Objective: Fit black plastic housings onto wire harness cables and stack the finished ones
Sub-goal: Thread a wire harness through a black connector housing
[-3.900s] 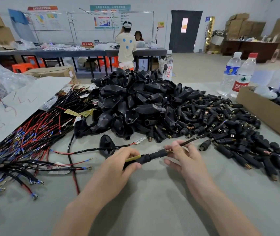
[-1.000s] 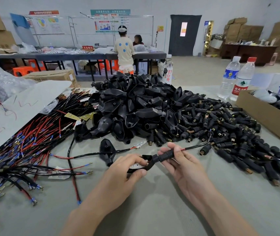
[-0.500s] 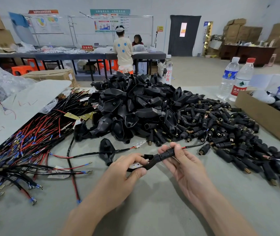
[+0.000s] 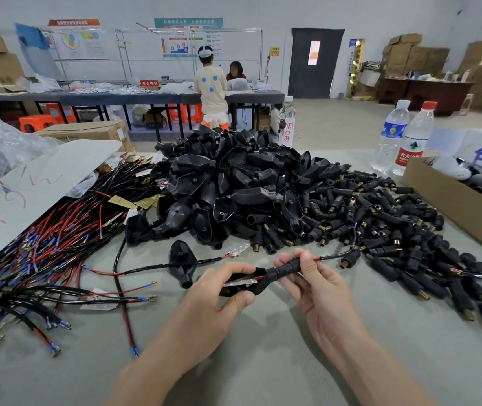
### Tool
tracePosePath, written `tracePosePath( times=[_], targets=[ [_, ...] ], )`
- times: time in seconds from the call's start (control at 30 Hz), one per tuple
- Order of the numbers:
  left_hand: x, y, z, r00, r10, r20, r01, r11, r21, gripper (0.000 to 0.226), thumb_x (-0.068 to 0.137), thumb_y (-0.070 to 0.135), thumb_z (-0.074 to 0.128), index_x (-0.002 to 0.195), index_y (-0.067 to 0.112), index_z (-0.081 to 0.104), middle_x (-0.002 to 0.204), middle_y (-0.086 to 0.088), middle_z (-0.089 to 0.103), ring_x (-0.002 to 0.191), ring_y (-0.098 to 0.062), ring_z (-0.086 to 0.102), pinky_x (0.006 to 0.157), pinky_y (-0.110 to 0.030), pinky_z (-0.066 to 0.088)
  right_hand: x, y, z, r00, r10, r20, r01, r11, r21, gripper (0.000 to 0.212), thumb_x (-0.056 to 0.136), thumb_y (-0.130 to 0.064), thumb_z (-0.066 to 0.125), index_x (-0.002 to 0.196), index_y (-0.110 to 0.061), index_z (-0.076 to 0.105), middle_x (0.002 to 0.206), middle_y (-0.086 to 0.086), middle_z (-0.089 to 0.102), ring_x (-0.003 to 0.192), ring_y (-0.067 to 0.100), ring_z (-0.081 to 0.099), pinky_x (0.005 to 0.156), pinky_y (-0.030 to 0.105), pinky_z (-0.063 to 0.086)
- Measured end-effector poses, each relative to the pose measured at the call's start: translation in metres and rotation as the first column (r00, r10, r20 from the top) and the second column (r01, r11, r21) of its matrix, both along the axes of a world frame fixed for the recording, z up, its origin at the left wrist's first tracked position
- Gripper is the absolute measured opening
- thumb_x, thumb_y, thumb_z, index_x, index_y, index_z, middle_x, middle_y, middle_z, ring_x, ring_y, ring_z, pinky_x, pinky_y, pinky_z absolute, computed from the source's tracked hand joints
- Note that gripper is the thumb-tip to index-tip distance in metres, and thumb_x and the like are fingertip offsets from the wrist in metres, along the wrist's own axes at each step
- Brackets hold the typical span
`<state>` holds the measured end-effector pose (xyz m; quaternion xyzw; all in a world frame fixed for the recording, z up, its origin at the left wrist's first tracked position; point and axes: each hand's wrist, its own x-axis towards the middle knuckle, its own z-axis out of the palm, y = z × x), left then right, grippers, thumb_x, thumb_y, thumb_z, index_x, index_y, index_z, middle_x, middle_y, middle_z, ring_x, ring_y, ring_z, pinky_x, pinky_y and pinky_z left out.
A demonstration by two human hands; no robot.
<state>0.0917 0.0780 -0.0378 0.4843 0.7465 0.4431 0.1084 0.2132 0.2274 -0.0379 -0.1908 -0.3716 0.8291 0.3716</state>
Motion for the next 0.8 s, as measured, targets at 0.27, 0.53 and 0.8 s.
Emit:
tracePosePath(
  times=[0.27,0.53,0.8],
  targets=[
    [-0.0001,0.0033,0.0016,0.995,-0.019,0.101,0.01,0.996,0.084,0.031,0.096,0.026,0.065,0.115,0.049,0.059,0.117,0.035,0.062,0.114,0.012,0.055,0.086,0.0,0.037,0.0012,-0.0004,0.0001,0.999,0.028,-0.018,-0.027,0.999,0.036,0.028,0.094,-0.028,0.055,0.101,-0.004,0.068,0.106,0.015,0.073,0.103,0.024,0.072,0.079,0.027,0.059],
    [-0.0003,0.0012,0.0043,0.998,0.001,0.06,-0.006,0.997,0.083,0.045,0.09,0.024,0.072,0.116,0.056,0.054,0.115,0.035,0.061,0.115,0.01,0.053,0.088,0.001,0.033,0.0018,-0.0031,0.0034,1.0,0.013,-0.008,-0.012,0.998,0.055,0.027,0.093,-0.029,0.057,0.084,-0.016,0.079,0.106,0.015,0.073,0.104,0.024,0.072,0.08,0.025,0.058],
    [-0.0054,0.0031,0.0022,0.976,-0.05,0.213,0.027,0.993,0.112,0.04,0.093,0.024,0.069,0.116,0.055,0.057,0.119,0.029,0.065,0.119,0.006,0.056,0.097,-0.014,0.041,0.0035,-0.0011,0.0043,0.999,0.025,-0.034,-0.025,1.0,0.012,0.028,0.093,-0.027,0.058,0.107,-0.003,0.065,0.113,0.018,0.072,0.108,0.029,0.071,0.079,0.028,0.059]
  ],
)
